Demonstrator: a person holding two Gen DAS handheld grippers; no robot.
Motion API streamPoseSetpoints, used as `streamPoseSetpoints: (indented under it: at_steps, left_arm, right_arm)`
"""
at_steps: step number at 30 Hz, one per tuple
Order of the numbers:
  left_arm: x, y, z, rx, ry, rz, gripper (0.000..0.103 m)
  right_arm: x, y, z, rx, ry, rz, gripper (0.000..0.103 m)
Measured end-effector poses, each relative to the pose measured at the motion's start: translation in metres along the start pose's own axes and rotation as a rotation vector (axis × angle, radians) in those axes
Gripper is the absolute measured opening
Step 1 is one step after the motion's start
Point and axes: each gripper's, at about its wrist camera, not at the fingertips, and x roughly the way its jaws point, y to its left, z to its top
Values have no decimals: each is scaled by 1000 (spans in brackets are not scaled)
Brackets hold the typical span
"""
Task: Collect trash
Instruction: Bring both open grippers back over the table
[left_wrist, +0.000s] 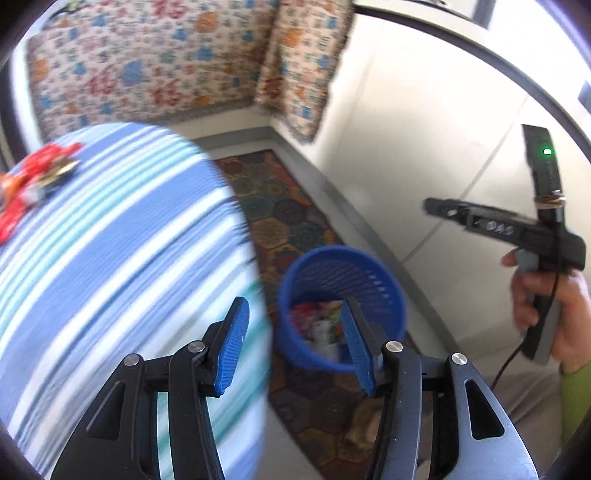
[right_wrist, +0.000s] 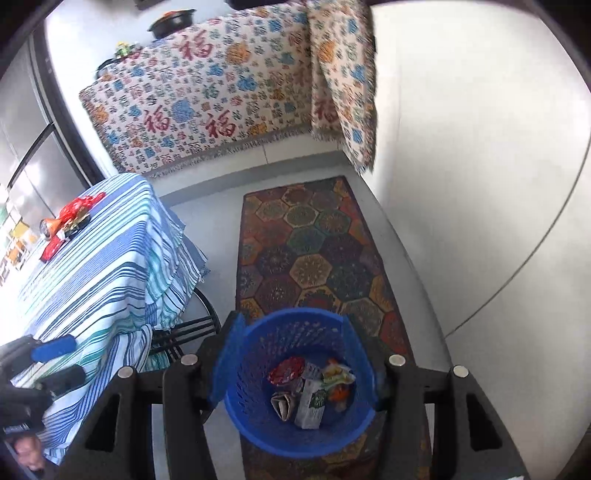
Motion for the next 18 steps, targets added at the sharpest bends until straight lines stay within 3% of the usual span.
streamPoseSetpoints:
  at_steps: [5,9,12,14,18]
  left_arm:
    - [-28,85,-33,-105,-5,207,54]
    - [-41,139,-51,-162,-24,334,56]
    - [-45,168,-52,-191,-37,376,69]
    - [-45,184,-49,-209,-43,390,71]
    - [-45,218,-45,-216,-53,387,82]
  right_arm:
    - [-14,67,-3,-120,-88,66,57]
    - [-16,141,-12,-207,-67,192,57]
    - [-12,201,-22,-284,-20,268,57]
    - [-4,238,-28,-316,20,298,55]
    - [25,291,-31,-349,71,294,55]
